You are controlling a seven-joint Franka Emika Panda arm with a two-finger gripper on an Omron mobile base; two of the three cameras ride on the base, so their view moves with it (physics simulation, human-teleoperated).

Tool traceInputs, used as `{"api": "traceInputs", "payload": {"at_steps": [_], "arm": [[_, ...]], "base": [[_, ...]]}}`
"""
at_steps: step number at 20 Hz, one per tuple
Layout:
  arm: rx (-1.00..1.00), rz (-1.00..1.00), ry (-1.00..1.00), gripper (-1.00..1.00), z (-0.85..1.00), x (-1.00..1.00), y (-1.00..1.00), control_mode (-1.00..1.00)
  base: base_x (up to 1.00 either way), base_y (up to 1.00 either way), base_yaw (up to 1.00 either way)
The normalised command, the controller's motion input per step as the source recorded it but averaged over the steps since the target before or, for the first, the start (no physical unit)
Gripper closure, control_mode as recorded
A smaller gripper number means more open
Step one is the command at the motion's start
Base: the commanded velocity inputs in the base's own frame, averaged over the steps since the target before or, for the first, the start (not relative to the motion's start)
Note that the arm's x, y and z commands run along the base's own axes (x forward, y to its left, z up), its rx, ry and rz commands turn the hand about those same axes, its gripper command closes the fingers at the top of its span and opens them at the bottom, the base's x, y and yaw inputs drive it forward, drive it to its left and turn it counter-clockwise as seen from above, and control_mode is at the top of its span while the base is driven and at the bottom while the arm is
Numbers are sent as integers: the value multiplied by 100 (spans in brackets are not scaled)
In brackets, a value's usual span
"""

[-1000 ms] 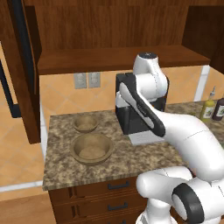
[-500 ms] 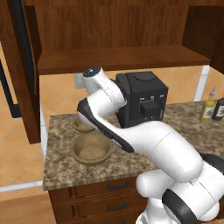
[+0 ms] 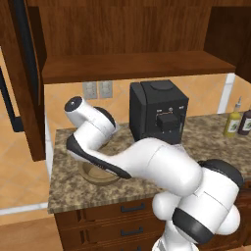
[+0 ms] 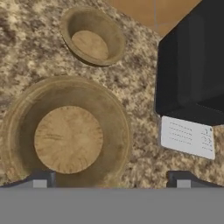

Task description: Pick up the bowls on the counter and stack them on top of one another in the open cabinet. Place the smaller bowl on top of the larger bowl.

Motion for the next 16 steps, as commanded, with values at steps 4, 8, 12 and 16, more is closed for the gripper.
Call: {"api": "traceInputs", "payload": {"at_steps": [4, 8, 12, 16], "arm": [[0, -4, -5, -100, -18, 72, 18, -100], [0, -3, 0, -100, -23, 64, 1, -100], [-1, -3, 0, -100, -48, 52, 3, -100], [0, -1, 0, -100, -30, 38, 0, -100]], "base": [[0, 0, 0], [0, 0, 0], [0, 0, 0], [0, 0, 0]]}}
